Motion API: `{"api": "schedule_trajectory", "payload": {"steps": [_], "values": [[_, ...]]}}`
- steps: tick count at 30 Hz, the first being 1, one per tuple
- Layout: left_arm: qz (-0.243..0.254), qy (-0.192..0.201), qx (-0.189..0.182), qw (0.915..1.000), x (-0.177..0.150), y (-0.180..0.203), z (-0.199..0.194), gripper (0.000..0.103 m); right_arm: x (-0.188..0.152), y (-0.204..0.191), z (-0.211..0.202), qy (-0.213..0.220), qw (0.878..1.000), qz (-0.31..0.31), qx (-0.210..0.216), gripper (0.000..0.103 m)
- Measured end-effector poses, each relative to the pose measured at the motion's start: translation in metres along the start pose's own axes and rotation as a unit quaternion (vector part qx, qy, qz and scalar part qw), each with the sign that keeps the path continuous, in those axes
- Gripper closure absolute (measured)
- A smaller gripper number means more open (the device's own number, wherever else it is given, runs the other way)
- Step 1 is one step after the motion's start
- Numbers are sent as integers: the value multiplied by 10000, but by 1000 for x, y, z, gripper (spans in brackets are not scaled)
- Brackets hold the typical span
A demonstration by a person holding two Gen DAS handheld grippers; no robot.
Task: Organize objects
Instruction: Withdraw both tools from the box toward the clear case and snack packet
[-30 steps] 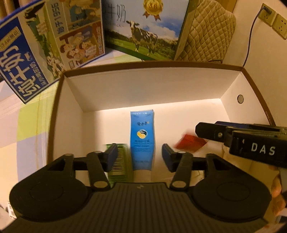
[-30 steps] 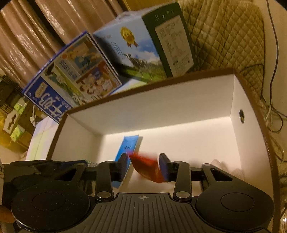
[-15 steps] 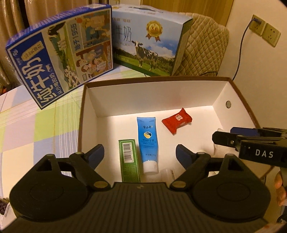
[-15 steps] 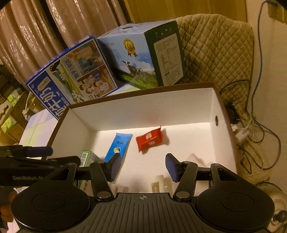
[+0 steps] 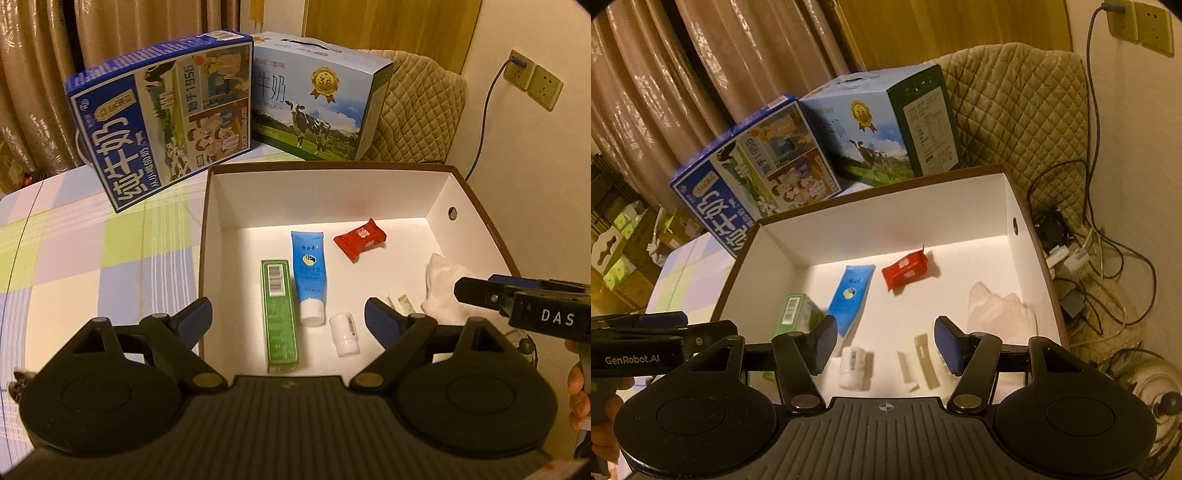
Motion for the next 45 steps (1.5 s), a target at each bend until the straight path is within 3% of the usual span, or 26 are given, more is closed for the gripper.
{"api": "schedule_trajectory", "payload": {"steps": [24, 45], "values": [[-318, -55, 111, 9994, -82, -40, -76, 15, -65, -65, -47, -140, 9992, -259, 259, 47], [-1144, -351, 649, 9907, -175, -151, -129, 15, -140, -161, -20, -840, 9913, -845, 552, 47]]}}
Point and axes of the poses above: each gripper's, at about its wrist camera, not at the fingertips, and z roughly the way its jaws point, y to its right, x to its top, the point moved 9 cm from there along z, roughly the way its jaws point, and after that the axes turned 5 degrees about -x, right-handed, at the moved point
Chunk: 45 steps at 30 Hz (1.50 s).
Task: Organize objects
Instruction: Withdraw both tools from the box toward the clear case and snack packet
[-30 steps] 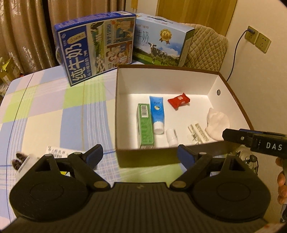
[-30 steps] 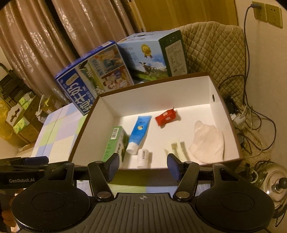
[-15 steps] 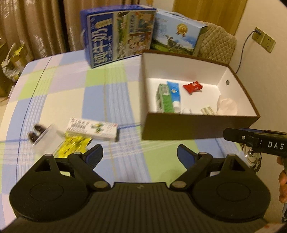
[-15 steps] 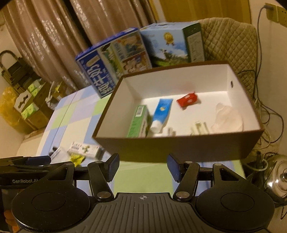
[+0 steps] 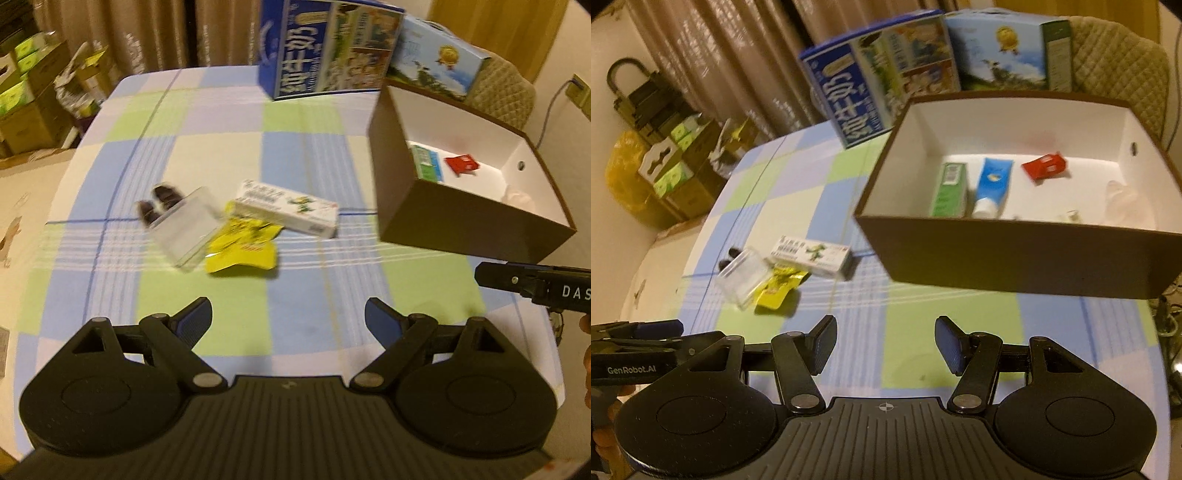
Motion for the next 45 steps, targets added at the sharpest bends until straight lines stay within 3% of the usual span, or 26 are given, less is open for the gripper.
{"api": "schedule_trajectory", "payload": {"steps": [10, 19, 29, 37, 45], "values": [[-91, -74, 347, 9993, -14, -58, 3, 15, -12, -35, 33, -288, 9995, -68, 50, 47], [37, -94, 489, 9988, -5, -94, 14, 15, -17, -44, 54, -412, 9991, 61, -106, 47], [612, 28, 480, 9970, 12, -108, 35, 16, -17, -39, 68, -483, 9976, 342, -353, 47], [1882, 195, 701, 9794, 18, -104, 67, 16, -22, -24, 73, -543, 9948, 628, -595, 47], [3061, 256, 845, 9479, 28, -95, 101, 20, -29, -3, 70, -588, 9901, 928, -871, 47]]}}
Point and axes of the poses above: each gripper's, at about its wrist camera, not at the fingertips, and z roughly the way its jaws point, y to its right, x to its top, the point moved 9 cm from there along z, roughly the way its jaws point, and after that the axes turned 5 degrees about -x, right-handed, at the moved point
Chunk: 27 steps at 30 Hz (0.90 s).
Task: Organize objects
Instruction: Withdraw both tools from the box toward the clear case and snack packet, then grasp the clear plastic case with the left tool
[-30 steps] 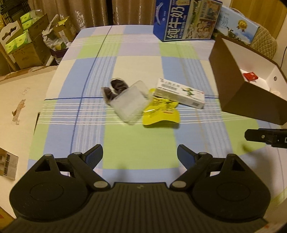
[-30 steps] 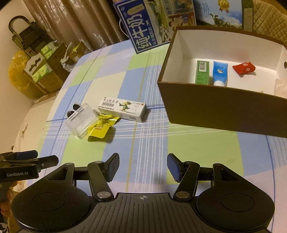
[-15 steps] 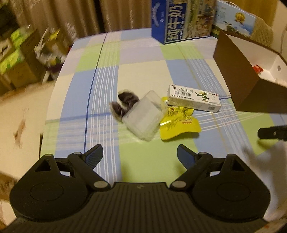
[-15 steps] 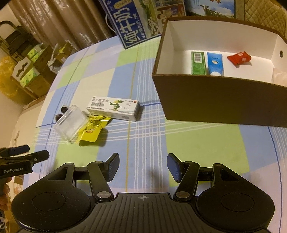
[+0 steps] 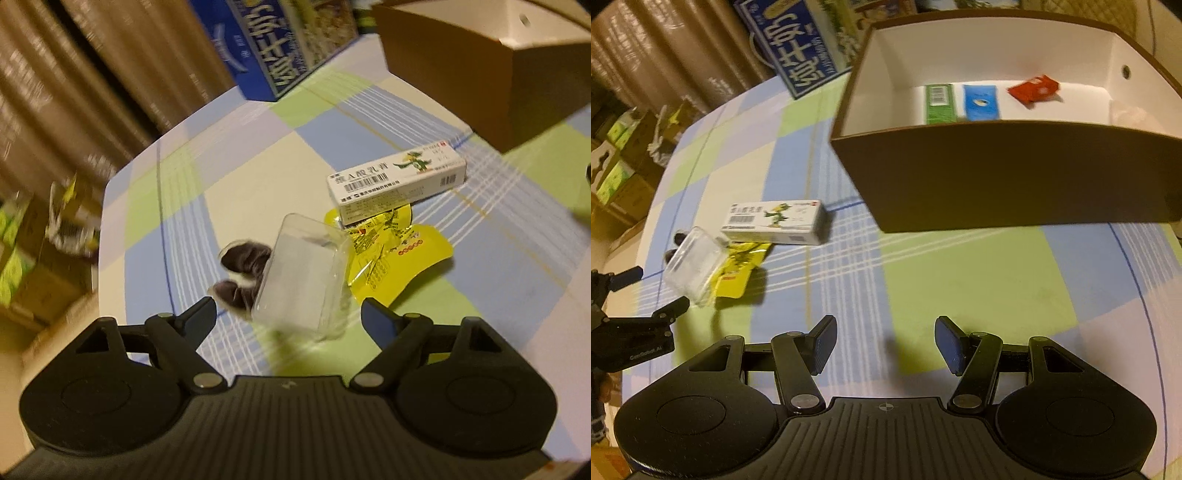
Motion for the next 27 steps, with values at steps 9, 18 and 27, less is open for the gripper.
{"api": "schedule_trajectory", "payload": {"steps": [9, 18, 27], "values": [[202, -168, -156, 9995, -5, 3, 22, 49, -4, 5, 2, -73, 9999, 79, -122, 47], [-1023, -308, -575, 9926, -48, -6, -11, 49, -9, -17, 12, -213, 9996, -155, 48, 47], [-1986, -601, -862, 9744, -88, -15, -28, 42, -14, -43, 22, -335, 9979, -503, 221, 47]]}}
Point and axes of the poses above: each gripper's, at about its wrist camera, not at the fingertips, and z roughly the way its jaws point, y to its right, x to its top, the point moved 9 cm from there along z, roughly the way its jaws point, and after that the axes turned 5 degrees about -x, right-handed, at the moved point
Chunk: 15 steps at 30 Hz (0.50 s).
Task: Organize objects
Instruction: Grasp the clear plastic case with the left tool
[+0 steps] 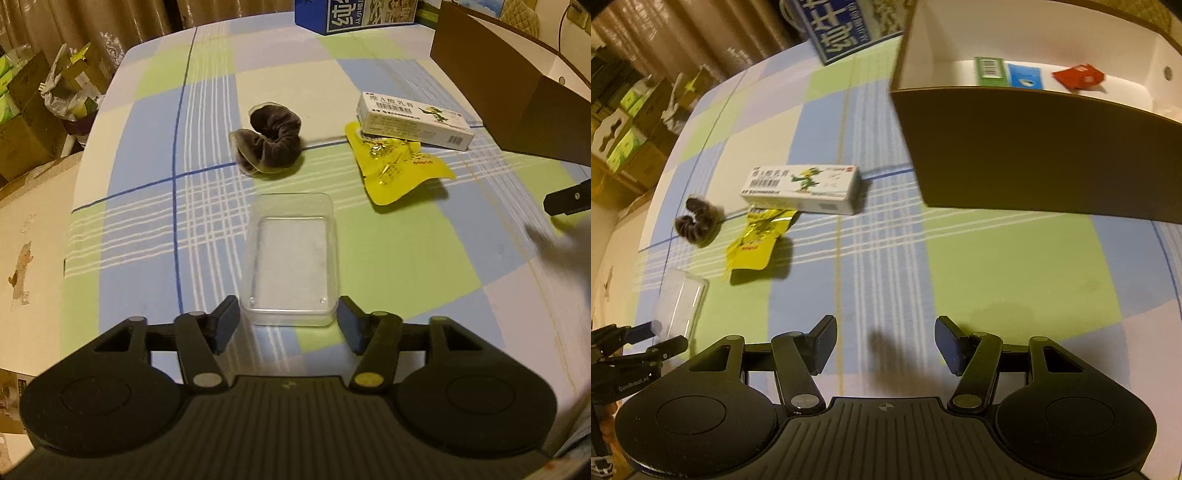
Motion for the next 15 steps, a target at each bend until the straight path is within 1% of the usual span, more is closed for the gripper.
{"api": "schedule_trajectory", "payload": {"steps": [1, 4, 5, 8, 9, 10, 11, 12, 14, 15], "values": [[-16, 25, -14, 10000, 1, -1, 0, 37, 0, -3, 1, -1, 10000, -47, 20, 47], [-169, 48, -128, 9998, 8, -3, 3, 31, 1, -15, 4, 25, 9997, -222, 116, 47], [-227, 41, -158, 9996, 11, -4, 5, 31, 2, -20, 4, 48, 9994, -320, 154, 47], [-329, 30, -164, 9993, 18, -7, 15, 32, 4, -41, 3, 241, 9962, -786, 288, 47], [-354, 22, -146, 9993, 20, -7, 18, 34, 4, -48, 4, 309, 9944, -967, 308, 47], [-374, 22, -134, 9992, 21, -8, 21, 40, 3, -56, 5, 383, 9919, -1171, 313, 47], [-397, 34, -137, 9991, 23, -9, 22, 43, 2, -64, 6, 472, 9882, -1426, 308, 47], [-433, 54, -169, 9989, 24, -9, 23, 51, 0, -74, 7, 578, 9824, -1752, 282, 47], [-536, 94, -121, 9984, 25, -13, 23, 51, -5, -88, 11, 741, 9696, -2327, 184, 47], [-569, 110, -67, 9983, 25, -15, 23, 51, -8, -97, 15, 856, 9590, -2701, 62, 47]]}}
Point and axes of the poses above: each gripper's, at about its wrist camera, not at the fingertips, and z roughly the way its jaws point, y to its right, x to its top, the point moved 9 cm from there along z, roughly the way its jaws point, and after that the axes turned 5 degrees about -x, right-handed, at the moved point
